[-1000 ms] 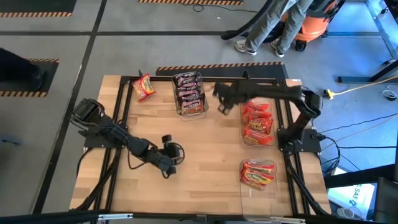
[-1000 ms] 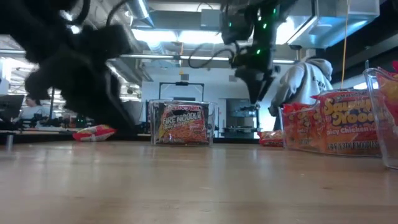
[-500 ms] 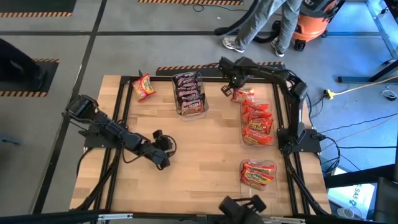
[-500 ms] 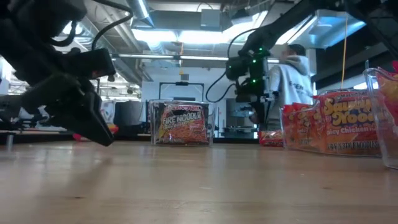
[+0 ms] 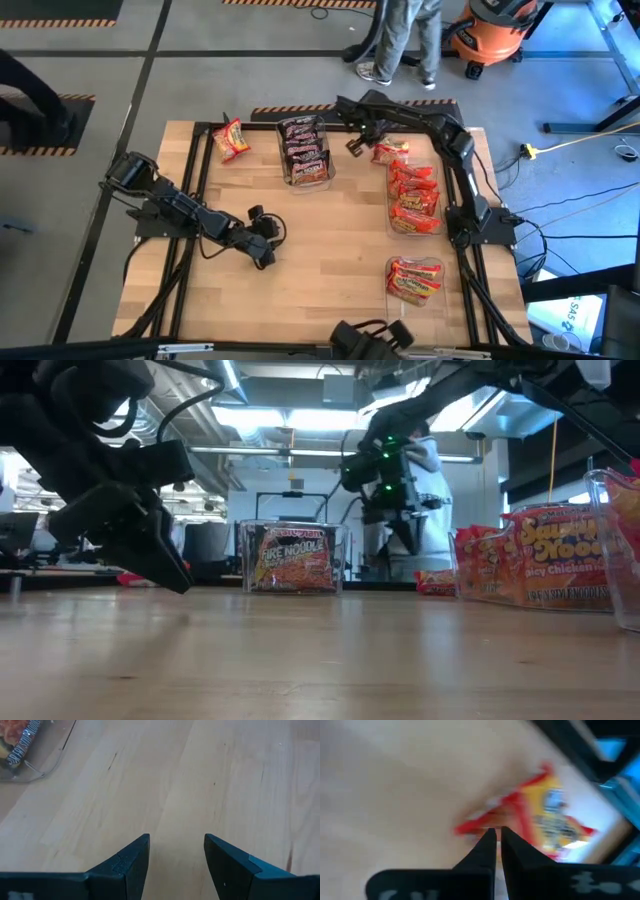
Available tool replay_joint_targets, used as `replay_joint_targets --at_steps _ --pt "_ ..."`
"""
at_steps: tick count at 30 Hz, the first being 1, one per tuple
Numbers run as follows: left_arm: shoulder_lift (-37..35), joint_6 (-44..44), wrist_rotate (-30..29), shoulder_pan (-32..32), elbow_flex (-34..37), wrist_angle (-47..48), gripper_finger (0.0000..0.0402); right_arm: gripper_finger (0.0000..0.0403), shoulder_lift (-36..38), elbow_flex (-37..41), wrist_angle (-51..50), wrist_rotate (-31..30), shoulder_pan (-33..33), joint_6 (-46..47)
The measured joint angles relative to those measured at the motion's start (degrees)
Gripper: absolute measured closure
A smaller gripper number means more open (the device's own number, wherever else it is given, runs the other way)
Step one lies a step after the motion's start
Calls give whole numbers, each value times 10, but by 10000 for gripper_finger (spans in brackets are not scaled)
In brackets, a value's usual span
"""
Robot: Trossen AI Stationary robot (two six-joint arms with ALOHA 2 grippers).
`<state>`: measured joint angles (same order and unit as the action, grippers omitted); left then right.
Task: Sort Maruchan noodles
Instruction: Put the red noodle pack into the bottom transparent bin
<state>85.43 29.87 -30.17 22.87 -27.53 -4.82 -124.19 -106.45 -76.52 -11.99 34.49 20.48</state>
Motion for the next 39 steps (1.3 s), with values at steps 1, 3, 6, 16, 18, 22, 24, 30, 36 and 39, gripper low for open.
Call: replay_joint_targets --at_steps 1,3,6,16,18,22,24,30,36,39 --pt "0 0 0 0 0 0 217 396 -5 -10 0 16 -9 3" --pt "0 0 8 0 0 -3 217 396 -14 -19 4 37 -23 6" --pt "0 0 14 0 0 -6 217 396 -31 -13 -1 35 -35 11" --pt "0 9 29 1 0 -10 217 395 -55 -8 -22 13 -26 36" --pt "0 11 29 1 0 -14 217 395 -55 -8 -27 10 -19 40" --pt "0 11 29 1 0 -25 217 395 -56 -7 -41 6 -7 49" --pt "0 12 29 1 0 -30 217 395 -60 -8 -42 11 0 56" --pt "1 12 29 1 0 -46 217 395 -63 -7 -58 15 18 80" --pt "1 12 29 1 0 -52 217 395 -71 -7 -63 3 19 80" --pt "1 12 29 1 0 -52 217 395 -73 -7 -61 1 19 78"
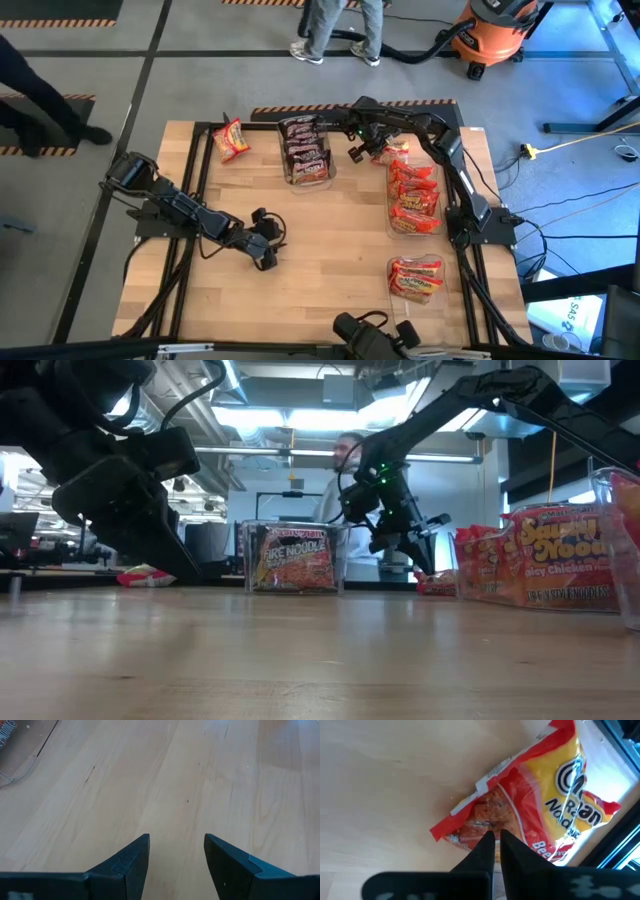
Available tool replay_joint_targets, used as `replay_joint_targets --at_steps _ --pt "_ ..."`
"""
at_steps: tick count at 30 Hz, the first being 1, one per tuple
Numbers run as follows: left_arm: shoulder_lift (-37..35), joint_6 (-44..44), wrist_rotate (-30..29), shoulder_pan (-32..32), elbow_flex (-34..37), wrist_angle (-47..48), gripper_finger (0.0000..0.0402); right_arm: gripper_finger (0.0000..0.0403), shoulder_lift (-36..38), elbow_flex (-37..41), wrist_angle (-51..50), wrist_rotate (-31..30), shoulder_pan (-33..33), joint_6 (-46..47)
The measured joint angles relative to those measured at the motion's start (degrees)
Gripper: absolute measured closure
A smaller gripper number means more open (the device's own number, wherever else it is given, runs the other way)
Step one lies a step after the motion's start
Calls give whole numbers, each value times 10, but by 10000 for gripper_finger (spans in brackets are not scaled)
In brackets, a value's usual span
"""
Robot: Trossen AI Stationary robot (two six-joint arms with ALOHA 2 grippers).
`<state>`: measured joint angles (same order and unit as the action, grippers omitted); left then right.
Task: Sort Maruchan noodles
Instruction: Put the red noodle pack into the bottom transparent bin
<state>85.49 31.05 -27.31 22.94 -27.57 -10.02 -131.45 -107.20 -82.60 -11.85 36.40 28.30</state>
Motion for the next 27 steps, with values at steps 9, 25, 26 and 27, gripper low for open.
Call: replay_joint_targets --at_steps 9,25,26,27 --pt "0 3 0 0 0 0 217 395 -22 0 23 -5 0 -27" --pt "0 3 0 0 0 1 217 395 -22 -22 45 28 -12 -91" --pt "0 3 0 0 0 1 217 395 -22 -28 48 29 -15 -93" --pt "0 3 0 0 0 1 217 395 -21 -36 51 30 -18 -97"
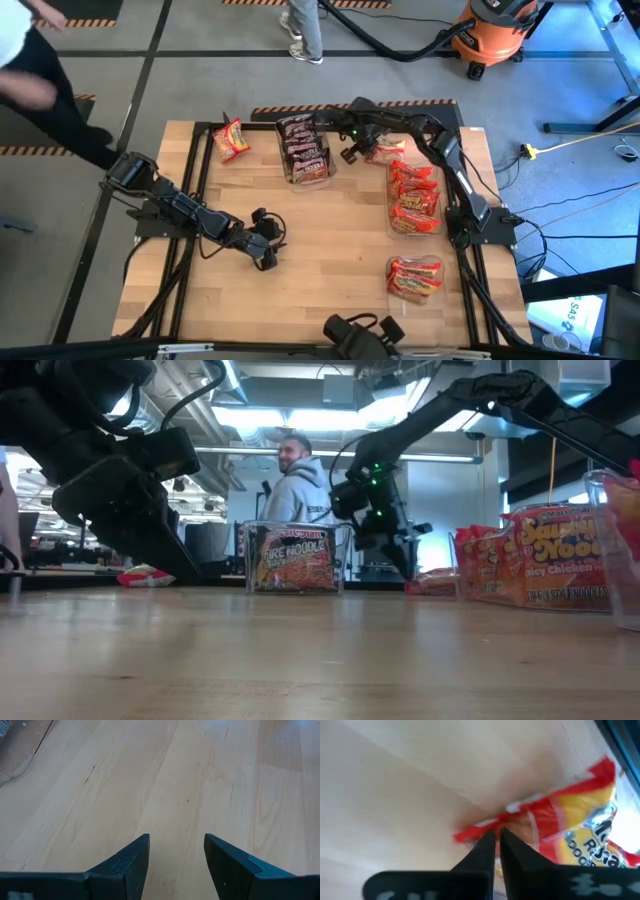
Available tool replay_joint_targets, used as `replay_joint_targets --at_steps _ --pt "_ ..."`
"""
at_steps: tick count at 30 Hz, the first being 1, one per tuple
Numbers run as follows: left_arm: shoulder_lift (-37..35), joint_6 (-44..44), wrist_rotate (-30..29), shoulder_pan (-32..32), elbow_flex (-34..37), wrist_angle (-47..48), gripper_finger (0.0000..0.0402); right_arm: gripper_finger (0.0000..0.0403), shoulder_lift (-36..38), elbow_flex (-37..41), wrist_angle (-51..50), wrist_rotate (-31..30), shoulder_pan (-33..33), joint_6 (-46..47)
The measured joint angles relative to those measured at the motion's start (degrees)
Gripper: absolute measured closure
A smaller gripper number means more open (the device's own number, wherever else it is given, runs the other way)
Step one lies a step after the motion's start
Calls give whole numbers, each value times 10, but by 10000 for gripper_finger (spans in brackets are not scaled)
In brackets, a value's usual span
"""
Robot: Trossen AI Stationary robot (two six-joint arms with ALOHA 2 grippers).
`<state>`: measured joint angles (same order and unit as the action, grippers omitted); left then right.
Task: Sort Maruchan noodles
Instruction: Put the red noodle pack into the bottom transparent bin
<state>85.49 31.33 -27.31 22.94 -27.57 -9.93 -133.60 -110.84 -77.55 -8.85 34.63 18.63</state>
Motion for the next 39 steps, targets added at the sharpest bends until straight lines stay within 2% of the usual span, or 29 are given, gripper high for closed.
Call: replay_joint_targets --at_steps 8,14,17,20,25,30,36,39 --pt "0 0 0 0 0 0 217 395 0 -81 -26 -6 -13 -26" --pt "0 0 0 0 0 0 217 395 1 -123 -117 -80 -16 -24" --pt "0 0 -2 0 0 0 217 392 2 -109 -121 -84 -13 -7" --pt "0 0 -8 0 0 0 217 368 -4 -89 -109 -71 -8 7" --pt "0 0 -12 0 0 0 217 290 -18 -66 -107 -104 -8 32" --pt "0 0 -12 0 0 0 217 232 -19 -58 -109 -101 -8 36" --pt "0 0 -12 0 0 0 217 204 -20 -56 -106 -76 -16 18" --pt "0 0 -12 0 0 0 217 204 -22 -56 -92 -21 -17 17"
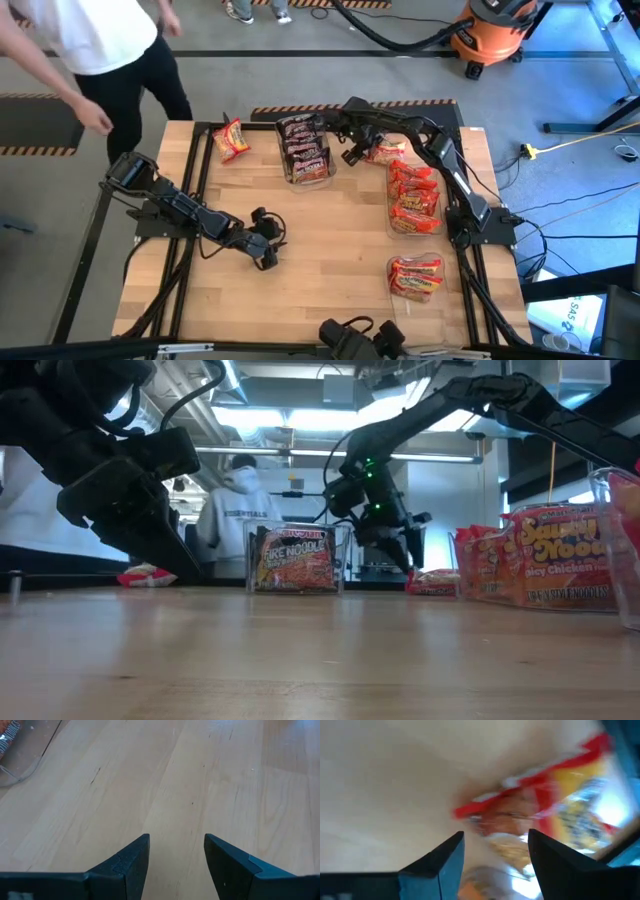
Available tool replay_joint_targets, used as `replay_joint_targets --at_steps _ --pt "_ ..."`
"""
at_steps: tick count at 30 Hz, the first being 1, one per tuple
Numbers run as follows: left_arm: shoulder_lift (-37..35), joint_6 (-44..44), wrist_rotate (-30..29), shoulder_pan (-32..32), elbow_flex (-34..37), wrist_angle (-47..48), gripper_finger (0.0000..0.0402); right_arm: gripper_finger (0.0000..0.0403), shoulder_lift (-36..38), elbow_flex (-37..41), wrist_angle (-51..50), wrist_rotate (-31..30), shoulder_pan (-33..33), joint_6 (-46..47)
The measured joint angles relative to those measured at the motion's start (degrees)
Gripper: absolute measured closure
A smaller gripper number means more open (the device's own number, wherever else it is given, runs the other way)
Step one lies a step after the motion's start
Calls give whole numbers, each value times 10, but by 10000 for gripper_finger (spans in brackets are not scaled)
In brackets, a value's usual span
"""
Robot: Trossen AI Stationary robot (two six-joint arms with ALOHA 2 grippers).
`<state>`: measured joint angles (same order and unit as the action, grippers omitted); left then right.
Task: Sort Maruchan noodles
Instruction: Put the red noodle pack into the bottom transparent bin
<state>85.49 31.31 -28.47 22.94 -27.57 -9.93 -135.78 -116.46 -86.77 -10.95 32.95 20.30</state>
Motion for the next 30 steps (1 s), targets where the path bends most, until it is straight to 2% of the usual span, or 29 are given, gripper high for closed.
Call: replay_joint_targets --at_steps 2,6,11,15,18,20,23,30 --pt "0 0 0 0 0 0 217 208 -2 0 2 25 0 -11" --pt "0 0 7 0 0 0 217 228 5 -1 -20 26 1 -22" --pt "0 0 10 0 0 0 217 289 41 -2 -17 41 11 -23" --pt "0 0 10 0 0 0 217 341 59 -2 3 39 54 45" --pt "0 0 10 0 0 0 217 367 58 2 76 61 77 98" --pt "0 0 10 0 0 -1 217 377 55 7 119 101 74 109" --pt "0 1 10 1 0 -1 217 387 54 27 151 118 68 139" --pt "0 0 10 1 0 -1 217 391 53 80 131 83 72 175"
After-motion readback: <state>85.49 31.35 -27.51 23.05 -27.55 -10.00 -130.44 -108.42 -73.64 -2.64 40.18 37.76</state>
